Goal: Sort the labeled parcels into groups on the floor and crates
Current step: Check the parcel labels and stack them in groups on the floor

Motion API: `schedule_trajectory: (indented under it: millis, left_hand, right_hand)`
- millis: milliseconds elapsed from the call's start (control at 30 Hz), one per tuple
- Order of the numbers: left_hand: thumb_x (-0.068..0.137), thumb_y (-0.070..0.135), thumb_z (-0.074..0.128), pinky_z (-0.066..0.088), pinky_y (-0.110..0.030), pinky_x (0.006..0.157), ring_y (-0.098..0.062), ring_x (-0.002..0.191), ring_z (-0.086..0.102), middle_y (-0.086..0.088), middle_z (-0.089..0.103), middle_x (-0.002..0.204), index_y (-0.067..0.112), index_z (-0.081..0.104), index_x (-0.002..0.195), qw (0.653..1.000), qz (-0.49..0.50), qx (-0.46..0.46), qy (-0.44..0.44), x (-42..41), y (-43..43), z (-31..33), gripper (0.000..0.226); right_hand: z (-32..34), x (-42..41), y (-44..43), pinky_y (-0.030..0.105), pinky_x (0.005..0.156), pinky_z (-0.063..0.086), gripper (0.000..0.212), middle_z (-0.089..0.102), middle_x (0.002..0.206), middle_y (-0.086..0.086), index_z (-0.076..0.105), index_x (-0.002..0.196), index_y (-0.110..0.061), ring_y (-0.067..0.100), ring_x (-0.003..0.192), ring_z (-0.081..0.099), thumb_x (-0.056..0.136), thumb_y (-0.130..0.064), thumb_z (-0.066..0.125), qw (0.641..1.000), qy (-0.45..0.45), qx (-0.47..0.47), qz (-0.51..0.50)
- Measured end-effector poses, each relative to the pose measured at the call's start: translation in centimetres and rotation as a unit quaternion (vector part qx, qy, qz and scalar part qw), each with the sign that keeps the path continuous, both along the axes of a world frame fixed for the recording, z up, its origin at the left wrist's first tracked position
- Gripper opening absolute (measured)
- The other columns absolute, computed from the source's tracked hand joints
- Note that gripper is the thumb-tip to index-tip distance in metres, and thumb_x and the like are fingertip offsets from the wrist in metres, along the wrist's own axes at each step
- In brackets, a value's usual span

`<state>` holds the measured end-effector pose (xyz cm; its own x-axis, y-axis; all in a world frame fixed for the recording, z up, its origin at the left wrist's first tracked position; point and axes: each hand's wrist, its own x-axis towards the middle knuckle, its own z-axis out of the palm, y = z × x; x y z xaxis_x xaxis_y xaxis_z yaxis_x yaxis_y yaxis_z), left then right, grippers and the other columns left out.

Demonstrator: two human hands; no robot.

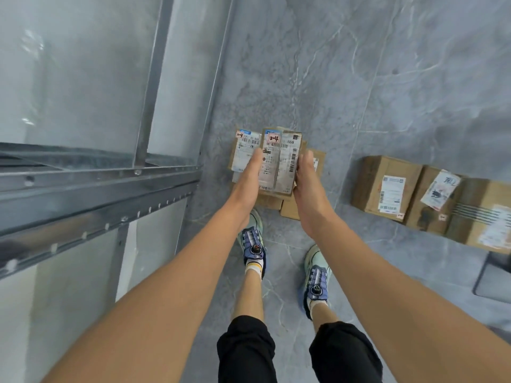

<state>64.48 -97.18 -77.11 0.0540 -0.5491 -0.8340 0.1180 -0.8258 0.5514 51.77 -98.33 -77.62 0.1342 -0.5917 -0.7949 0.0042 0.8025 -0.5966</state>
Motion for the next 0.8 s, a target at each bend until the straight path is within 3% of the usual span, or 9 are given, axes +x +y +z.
schedule_trajectory:
  millis: [100, 167, 267, 367, 433, 600, 667, 733, 800]
  left_hand:
    - [0.105, 0.065, 0.023, 0.036, -0.006, 0.078, 0.022, 0.102, 0.058, 0.031, 0.068, 0.115, 0.046, 0.06, 0.13, 0.999, 0.02, -0.026, 0.0, 0.1, -0.1, 5.5, 0.049]
    - [0.103, 0.068, 0.025, 0.036, -0.01, 0.082, 0.016, 0.113, 0.057, 0.023, 0.066, 0.13, 0.045, 0.058, 0.137, 0.998, 0.032, -0.05, -0.007, 0.1, -0.2, 9.4, 0.053]
    - [0.105, 0.065, 0.023, 0.038, -0.012, 0.088, 0.019, 0.108, 0.059, 0.025, 0.068, 0.124, 0.05, 0.06, 0.127, 0.993, 0.066, -0.093, -0.014, -0.1, -0.2, 16.3, 0.046]
    - [0.101, 0.072, 0.026, 0.034, -0.036, 0.116, 0.004, 0.126, 0.056, 0.022, 0.067, 0.131, 0.048, 0.062, 0.132, 0.983, 0.102, -0.146, -0.04, -0.7, 0.6, 23.8, 0.053]
    - [0.099, 0.074, 0.026, 0.032, -0.044, 0.121, -0.002, 0.131, 0.055, 0.017, 0.066, 0.135, 0.042, 0.059, 0.14, 0.972, 0.135, -0.185, -0.053, -1.3, 1.7, 28.8, 0.062]
    - [0.099, 0.067, 0.025, 0.041, -0.023, 0.101, 0.013, 0.116, 0.059, 0.021, 0.068, 0.129, 0.034, 0.057, 0.144, 0.933, 0.198, -0.284, -0.099, -2.4, 5.6, 40.7, 0.064]
    - [0.101, 0.066, 0.026, 0.038, -0.028, 0.109, 0.011, 0.121, 0.057, 0.021, 0.067, 0.131, 0.034, 0.058, 0.143, 0.919, 0.228, -0.302, -0.111, -2.9, 7.3, 45.0, 0.062]
    - [0.105, 0.063, 0.024, 0.036, -0.029, 0.112, 0.012, 0.122, 0.055, 0.026, 0.067, 0.128, 0.04, 0.059, 0.138, 0.905, 0.249, -0.32, -0.131, -3.6, 9.4, 49.0, 0.054]
    - [0.109, 0.054, 0.021, 0.038, -0.013, 0.097, 0.021, 0.111, 0.056, 0.037, 0.068, 0.115, 0.044, 0.058, 0.132, 0.889, 0.265, -0.344, -0.148, -4.1, 11.6, 52.8, 0.045]
  right_hand:
    - [5.6, 0.0, -0.8, 0.014, 0.08, 0.055, 0.061, 0.072, 0.13, -0.014, 0.059, 0.144, -0.031, -0.004, 0.113, 0.068, 0.108, -0.061, 0.02, 0.999, -0.012, -0.037, 0.022]
    - [9.9, 0.0, -1.5, 0.01, 0.077, 0.054, 0.059, 0.074, 0.124, -0.013, 0.061, 0.141, -0.028, -0.006, 0.108, 0.069, 0.11, -0.056, 0.019, 0.996, -0.026, -0.069, 0.043]
    - [17.2, 0.0, -2.3, 0.008, 0.079, 0.052, 0.053, 0.076, 0.113, -0.023, 0.062, 0.129, -0.034, -0.009, 0.106, 0.068, 0.112, -0.05, 0.014, 0.987, -0.043, -0.128, 0.088]
    - [24.4, -0.3, -2.6, 0.008, 0.083, 0.051, 0.054, 0.074, 0.12, -0.021, 0.061, 0.133, -0.035, -0.007, 0.112, 0.067, 0.111, -0.05, 0.013, 0.973, -0.071, -0.18, 0.126]
    - [29.0, -0.6, -2.6, 0.008, 0.086, 0.05, 0.056, 0.072, 0.123, -0.023, 0.06, 0.136, -0.039, -0.008, 0.115, 0.065, 0.11, -0.054, 0.014, 0.96, -0.079, -0.217, 0.156]
    - [40.5, -0.8, -1.0, 0.033, 0.114, 0.038, 0.054, 0.066, 0.134, -0.027, 0.06, 0.131, -0.059, -0.005, 0.13, 0.056, 0.105, -0.066, 0.013, 0.921, -0.1, -0.3, 0.228]
    - [44.8, -1.0, 0.3, 0.04, 0.121, 0.034, 0.051, 0.066, 0.13, -0.031, 0.063, 0.119, -0.069, -0.003, 0.133, 0.054, 0.102, -0.071, 0.015, 0.908, -0.12, -0.318, 0.246]
    - [48.6, -1.2, 2.0, 0.043, 0.124, 0.03, 0.05, 0.065, 0.134, -0.03, 0.061, 0.122, -0.069, -0.002, 0.135, 0.053, 0.102, -0.071, 0.015, 0.891, -0.138, -0.346, 0.26]
    - [51.7, -1.3, 3.7, 0.044, 0.124, 0.03, 0.05, 0.064, 0.135, -0.028, 0.059, 0.128, -0.065, -0.004, 0.132, 0.054, 0.104, -0.068, 0.015, 0.874, -0.158, -0.371, 0.272]
